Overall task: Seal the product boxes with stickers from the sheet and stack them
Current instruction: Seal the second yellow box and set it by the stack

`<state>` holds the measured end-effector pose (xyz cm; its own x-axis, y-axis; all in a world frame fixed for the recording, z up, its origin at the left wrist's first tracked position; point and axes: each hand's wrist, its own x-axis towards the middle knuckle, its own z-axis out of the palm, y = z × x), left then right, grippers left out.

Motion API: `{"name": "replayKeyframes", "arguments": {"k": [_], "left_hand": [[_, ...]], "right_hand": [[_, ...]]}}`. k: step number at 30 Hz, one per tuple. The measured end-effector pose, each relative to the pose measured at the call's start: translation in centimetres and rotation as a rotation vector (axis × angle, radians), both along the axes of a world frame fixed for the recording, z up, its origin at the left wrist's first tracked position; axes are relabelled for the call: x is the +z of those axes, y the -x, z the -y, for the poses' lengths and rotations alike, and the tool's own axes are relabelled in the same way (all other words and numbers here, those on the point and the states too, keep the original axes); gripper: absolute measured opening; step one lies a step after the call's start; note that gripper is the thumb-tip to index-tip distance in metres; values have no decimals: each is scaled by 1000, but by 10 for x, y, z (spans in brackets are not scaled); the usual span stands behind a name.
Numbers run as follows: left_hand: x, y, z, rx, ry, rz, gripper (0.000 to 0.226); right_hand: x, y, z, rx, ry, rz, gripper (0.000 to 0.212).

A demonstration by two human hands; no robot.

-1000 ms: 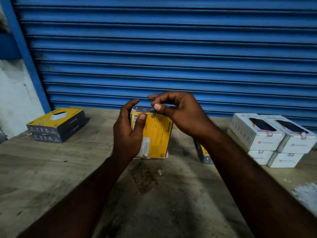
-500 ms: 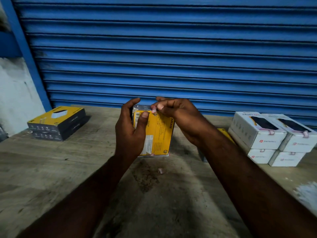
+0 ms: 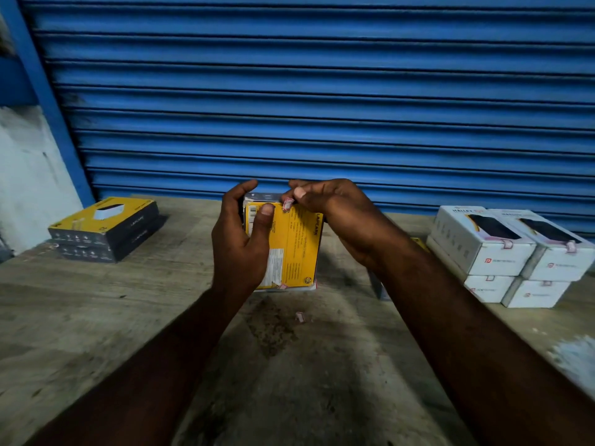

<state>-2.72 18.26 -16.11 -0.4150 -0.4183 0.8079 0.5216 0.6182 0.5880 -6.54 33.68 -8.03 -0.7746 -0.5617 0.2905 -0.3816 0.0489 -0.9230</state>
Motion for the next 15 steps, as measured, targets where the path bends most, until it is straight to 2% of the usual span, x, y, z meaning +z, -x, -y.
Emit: {"name": "replayKeyframes", "arguments": {"k": [15], "left_hand": [[-1,1,2,-11,-13,-4,47]], "right_hand": [[0,0,-2,-4,16,-42,20]]}}
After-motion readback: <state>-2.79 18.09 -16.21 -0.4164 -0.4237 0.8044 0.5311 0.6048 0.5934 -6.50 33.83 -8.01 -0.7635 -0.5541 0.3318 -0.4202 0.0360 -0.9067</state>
